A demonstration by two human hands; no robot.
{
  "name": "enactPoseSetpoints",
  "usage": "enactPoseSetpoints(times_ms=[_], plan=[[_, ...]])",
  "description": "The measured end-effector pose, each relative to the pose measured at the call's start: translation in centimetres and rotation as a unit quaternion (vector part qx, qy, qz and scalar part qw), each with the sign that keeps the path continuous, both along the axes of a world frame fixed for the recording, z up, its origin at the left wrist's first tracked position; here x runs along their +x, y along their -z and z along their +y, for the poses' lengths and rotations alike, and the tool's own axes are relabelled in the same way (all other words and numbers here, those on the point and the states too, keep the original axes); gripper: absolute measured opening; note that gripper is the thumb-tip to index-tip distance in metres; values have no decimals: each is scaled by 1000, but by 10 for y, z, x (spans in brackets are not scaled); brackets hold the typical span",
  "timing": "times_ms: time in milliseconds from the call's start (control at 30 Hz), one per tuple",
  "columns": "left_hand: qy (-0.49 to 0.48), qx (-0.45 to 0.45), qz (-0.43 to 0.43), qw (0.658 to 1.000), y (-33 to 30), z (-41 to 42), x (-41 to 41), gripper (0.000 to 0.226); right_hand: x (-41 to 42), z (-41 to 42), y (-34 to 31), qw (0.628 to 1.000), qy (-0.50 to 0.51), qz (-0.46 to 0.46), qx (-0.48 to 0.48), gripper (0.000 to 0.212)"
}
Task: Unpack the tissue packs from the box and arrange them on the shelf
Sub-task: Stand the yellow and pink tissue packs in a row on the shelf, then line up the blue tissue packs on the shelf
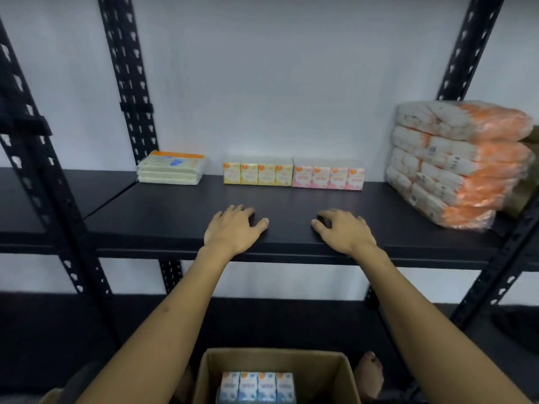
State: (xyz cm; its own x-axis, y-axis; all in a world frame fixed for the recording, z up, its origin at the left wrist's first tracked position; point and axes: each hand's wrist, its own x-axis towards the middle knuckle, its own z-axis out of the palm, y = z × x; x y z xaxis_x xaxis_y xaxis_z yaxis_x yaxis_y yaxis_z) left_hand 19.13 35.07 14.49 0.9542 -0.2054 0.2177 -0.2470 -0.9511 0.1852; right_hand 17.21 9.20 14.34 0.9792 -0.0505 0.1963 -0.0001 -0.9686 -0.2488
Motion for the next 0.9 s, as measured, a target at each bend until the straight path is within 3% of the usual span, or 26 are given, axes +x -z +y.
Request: enactPoseSetpoints(times_ms=[133, 233, 433, 533, 733, 900], plan=[[0, 4, -85, 996, 37, 3, -53, 80, -61, 24, 33, 997, 7, -83, -4, 52], [23, -41, -117, 992, 64, 9, -85, 73, -89, 34, 59, 991, 4, -129, 28, 53], [50, -188, -113, 974, 84, 11, -118, 64, -101, 49, 68, 973, 23, -187, 130, 51], [79, -201, -84, 973, 116, 13, -133, 61, -123, 65, 99, 960, 12, -190, 207, 50], [5, -172, 114, 979, 264, 23, -162, 58, -172, 78, 237, 947, 78, 55, 307, 50], [6, -156, 295, 943, 340, 16, -172, 59, -203, 63, 360, 854, 104, 408, 305, 57]])
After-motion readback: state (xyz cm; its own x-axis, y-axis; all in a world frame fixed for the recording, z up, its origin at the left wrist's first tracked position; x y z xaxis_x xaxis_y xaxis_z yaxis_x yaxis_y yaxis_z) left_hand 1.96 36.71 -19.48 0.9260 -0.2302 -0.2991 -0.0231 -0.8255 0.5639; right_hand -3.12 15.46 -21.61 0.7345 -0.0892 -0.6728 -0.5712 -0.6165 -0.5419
